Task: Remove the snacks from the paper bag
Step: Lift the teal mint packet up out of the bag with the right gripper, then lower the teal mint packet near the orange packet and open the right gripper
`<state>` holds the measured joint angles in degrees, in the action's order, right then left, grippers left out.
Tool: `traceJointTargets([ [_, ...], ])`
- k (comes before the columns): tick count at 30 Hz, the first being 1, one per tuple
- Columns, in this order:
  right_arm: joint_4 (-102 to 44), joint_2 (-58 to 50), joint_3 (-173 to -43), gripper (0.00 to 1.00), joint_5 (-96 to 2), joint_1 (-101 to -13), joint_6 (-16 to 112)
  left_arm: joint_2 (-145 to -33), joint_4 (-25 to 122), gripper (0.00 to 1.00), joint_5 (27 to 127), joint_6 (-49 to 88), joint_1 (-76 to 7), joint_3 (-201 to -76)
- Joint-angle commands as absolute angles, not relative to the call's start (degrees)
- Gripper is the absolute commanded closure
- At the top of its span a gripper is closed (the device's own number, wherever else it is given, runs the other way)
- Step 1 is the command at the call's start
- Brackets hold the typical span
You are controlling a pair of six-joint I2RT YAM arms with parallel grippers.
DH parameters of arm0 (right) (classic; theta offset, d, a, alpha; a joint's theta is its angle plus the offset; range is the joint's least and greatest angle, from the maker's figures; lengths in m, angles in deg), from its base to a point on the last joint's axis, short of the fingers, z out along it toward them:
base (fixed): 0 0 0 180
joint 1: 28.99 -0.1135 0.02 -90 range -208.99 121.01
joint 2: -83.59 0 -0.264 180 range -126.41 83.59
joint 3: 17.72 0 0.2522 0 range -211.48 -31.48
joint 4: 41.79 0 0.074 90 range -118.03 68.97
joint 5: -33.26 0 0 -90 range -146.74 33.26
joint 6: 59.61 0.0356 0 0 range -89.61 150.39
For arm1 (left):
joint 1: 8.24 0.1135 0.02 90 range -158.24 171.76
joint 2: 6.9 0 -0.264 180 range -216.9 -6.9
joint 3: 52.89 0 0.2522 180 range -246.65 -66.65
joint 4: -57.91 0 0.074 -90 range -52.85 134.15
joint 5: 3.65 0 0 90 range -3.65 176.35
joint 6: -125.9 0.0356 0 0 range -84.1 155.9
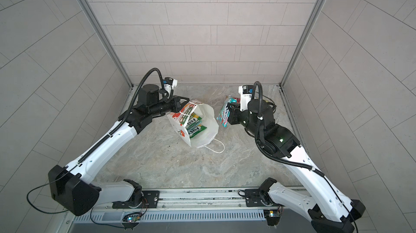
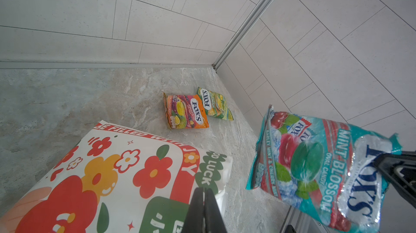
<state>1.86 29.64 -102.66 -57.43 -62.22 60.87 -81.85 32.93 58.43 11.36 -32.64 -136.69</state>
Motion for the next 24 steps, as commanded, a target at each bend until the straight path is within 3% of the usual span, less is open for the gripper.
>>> traceJointTargets([
  [1, 5.4, 31.9, -104.2, 1.0, -58.7, -59.8, 59.6, -82.1, 32.4, 1.0, 59.1, 12.0, -32.7, -136.9],
  [12, 7.6, 30.5, -94.4, 1.0, -49.9, -44.1, 55.5, -81.9, 32.4, 1.0, 59.0, 12.1, -32.8, -137.0],
  [24, -7.8, 15.1, -87.3, 1.0, -36.6, -42.0, 54.4, -81.5, 32.4, 1.0, 58.8, 12.3, -32.8, -137.0],
])
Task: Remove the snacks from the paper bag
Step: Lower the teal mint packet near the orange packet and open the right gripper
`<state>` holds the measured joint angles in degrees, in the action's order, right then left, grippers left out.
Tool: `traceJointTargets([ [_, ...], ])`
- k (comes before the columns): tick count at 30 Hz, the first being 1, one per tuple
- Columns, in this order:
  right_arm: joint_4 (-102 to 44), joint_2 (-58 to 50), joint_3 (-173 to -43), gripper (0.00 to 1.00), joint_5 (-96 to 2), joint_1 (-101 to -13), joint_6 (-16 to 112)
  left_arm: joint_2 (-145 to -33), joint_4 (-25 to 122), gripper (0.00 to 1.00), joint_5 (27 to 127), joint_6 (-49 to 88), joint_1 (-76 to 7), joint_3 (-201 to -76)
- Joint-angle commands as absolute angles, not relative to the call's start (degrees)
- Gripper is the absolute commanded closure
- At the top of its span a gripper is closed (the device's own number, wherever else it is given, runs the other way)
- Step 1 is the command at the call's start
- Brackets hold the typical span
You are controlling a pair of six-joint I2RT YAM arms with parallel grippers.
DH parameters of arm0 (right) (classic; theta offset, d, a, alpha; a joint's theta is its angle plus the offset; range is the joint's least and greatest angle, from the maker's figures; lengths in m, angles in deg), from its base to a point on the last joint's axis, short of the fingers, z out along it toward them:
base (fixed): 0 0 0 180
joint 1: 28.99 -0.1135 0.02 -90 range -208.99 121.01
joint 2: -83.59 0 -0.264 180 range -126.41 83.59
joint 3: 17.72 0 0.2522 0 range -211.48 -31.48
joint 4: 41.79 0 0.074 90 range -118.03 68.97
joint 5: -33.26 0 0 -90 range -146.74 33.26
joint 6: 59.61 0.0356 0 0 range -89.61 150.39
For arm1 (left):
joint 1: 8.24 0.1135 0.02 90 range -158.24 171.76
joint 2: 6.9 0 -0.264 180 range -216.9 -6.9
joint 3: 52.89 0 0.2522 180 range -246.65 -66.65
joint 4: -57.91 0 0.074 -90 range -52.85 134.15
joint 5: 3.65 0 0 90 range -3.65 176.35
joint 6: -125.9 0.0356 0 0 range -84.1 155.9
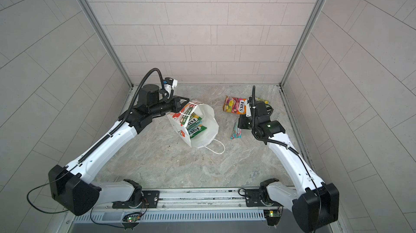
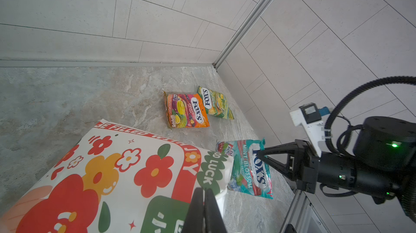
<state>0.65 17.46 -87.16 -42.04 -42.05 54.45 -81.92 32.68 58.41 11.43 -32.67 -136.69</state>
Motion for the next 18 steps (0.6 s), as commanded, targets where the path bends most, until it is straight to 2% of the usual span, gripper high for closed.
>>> traceJointTargets([
  [1, -9.5, 13.3, -87.3, 1.0, -35.1, -42.0, 55.1, -81.5, 32.4, 1.0, 58.9, 12.2, -32.8, -137.0],
  [8, -18.4, 3.3, -88.2, 1.0, -27.1, -41.9, 58.4, -81.2, 32.4, 1.0, 59.0, 12.6, -32.8, -136.9],
  [18, -15.3, -6.2, -89.3, 1.0, -25.6, -37.8, 54.5, -81.2, 32.3, 1.0, 58.9, 12.7, -32.8, -137.0],
])
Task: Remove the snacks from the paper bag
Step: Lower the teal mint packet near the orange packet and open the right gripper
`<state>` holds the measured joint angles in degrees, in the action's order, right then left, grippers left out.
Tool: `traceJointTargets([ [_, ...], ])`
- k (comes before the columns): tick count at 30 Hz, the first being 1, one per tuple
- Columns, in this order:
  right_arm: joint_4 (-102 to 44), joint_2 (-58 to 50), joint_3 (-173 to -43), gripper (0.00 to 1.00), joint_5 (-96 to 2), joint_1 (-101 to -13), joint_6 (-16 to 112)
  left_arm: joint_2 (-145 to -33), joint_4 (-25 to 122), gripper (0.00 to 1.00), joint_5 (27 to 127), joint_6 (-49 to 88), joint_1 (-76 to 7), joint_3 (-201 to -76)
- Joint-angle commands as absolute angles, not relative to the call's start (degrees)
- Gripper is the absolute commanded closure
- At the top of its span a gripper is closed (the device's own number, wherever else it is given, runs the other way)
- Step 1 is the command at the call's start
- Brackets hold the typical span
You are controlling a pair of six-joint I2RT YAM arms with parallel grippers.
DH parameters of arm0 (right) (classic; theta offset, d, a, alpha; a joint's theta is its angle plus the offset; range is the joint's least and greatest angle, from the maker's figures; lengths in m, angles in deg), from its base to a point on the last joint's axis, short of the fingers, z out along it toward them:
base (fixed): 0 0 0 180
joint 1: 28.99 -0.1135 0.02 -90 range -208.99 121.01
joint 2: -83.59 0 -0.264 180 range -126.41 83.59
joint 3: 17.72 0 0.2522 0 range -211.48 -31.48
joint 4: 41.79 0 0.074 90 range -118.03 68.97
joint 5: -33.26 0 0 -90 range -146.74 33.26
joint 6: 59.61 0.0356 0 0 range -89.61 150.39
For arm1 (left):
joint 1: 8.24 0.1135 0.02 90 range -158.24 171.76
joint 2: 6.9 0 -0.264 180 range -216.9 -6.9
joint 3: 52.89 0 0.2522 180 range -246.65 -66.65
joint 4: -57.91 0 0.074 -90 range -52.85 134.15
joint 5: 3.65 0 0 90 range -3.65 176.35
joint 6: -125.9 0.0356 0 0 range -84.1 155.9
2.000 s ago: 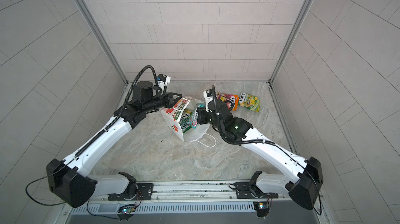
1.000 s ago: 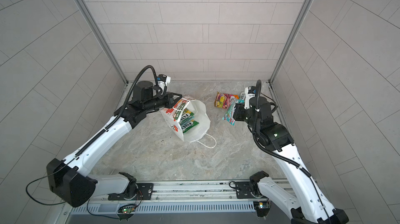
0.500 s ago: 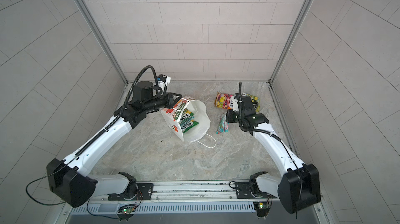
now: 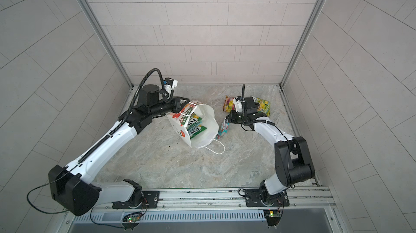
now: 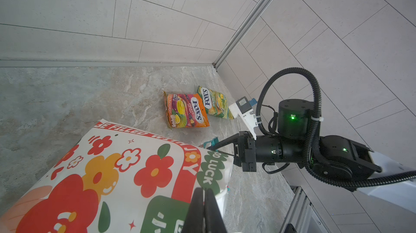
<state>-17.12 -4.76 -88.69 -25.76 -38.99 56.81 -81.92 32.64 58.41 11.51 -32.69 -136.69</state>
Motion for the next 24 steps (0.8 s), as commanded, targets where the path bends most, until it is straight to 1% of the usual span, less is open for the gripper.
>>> traceJointTargets([
  [1, -14.7, -6.7, -89.3, 1.0, -25.8, -37.0, 53.4, -81.2, 32.4, 1.0, 58.9, 12.7, -32.8, -137.0],
  [7, -8.1, -11.4, -92.4, 1.0, -25.6, -33.7, 47.0, -81.2, 32.3, 1.0, 58.8, 12.6, -32.7, -137.0],
  [10, -1.7, -14.3, -96.5, 1.0, -26.2, -32.9, 43.0, -81.2, 32.4, 1.0, 58.8, 12.6, -32.7, -137.0],
  [15, 3.0, -18.3, -100.3, 1.0, -30.2, -32.8, 39.7, -81.2, 32.3, 1.0, 58.8, 12.8, -32.7, -137.0],
  [24, 3.3, -18.7, -100.5, 1.0, -40.2, -31.6, 41.1, -81.2, 32.3, 1.0, 58.9, 12.9, -32.7, -137.0],
])
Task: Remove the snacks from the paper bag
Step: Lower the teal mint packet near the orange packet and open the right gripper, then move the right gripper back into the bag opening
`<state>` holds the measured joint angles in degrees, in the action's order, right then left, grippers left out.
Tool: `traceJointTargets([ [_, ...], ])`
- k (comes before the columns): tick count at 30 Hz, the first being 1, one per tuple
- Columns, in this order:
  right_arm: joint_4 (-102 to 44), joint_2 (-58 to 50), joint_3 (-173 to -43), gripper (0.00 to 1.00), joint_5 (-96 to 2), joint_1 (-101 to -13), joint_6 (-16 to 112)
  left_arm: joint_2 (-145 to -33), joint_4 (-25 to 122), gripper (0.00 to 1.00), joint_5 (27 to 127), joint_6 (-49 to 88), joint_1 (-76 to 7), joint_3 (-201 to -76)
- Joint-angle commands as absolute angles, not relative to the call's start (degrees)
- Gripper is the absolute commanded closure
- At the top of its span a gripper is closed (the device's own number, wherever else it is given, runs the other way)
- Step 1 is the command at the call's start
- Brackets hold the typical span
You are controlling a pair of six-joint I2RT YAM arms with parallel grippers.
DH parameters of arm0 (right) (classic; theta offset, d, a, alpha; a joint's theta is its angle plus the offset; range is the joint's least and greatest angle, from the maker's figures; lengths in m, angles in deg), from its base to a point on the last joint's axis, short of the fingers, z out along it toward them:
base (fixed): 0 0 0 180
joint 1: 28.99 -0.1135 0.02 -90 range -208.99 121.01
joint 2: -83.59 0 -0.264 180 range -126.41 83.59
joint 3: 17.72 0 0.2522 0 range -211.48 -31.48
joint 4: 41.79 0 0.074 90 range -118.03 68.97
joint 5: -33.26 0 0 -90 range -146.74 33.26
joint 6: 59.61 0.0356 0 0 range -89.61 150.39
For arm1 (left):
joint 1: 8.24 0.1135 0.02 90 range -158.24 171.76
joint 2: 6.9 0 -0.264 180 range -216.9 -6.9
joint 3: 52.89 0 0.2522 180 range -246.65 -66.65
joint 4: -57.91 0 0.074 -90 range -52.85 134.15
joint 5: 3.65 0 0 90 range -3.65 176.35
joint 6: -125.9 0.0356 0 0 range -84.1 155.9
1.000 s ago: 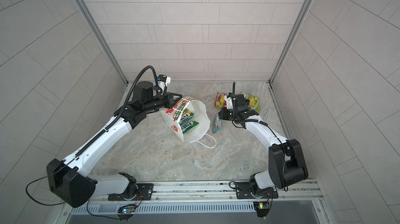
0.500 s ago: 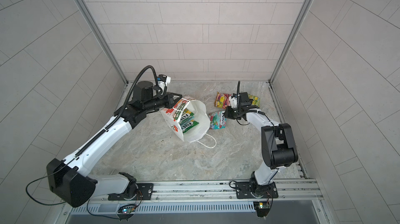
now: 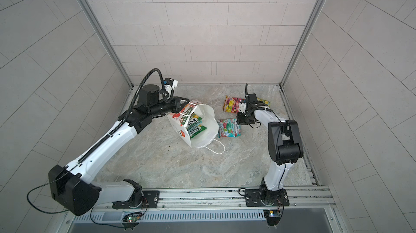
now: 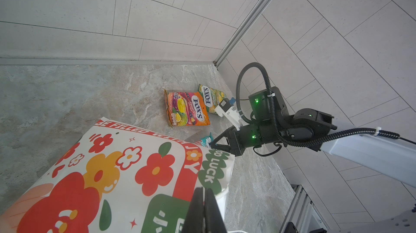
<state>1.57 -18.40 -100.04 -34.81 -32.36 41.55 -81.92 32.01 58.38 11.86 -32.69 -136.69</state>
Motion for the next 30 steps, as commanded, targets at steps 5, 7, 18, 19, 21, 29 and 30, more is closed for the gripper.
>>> traceJointTargets([
  [5, 0.1, -18.4, -99.0, 1.0, -43.1, -30.8, 44.7, -81.2, 32.3, 1.0, 58.8, 12.8, -32.7, -137.0],
  [7, -0.5, -18.4, -98.8, 0.89, -42.9, -30.1, 45.7, -81.1, 32.2, 1.0, 58.8, 12.8, -32.7, -137.0],
  [18, -2.0, -2.7, -91.9, 0.58, -43.2, -29.7, 50.4, -81.2, 32.4, 1.0, 58.2, 12.4, -32.7, -137.1],
  [19, -2.4, -0.1, -90.7, 0.58, -40.8, -29.8, 51.3, -81.0, 32.5, 1.0, 58.0, 12.3, -32.7, -137.1],
  [21, -4.5, 5.4, -87.2, 0.58, -35.6, -29.9, 54.8, -81.0, 32.7, 1.0, 57.7, 12.2, -32.7, -137.0],
  [29, -7.9, 20.8, -80.3, 0.59, -22.2, -35.0, 63.0, -81.2, 33.6, 1.0, 56.6, 11.2, -32.7, -136.8],
  [30, -7.7, 22.0, -80.3, 0.59, -22.3, -36.6, 63.2, -81.1, 33.7, 1.0, 56.6, 11.2, -32.7, -136.8],
])
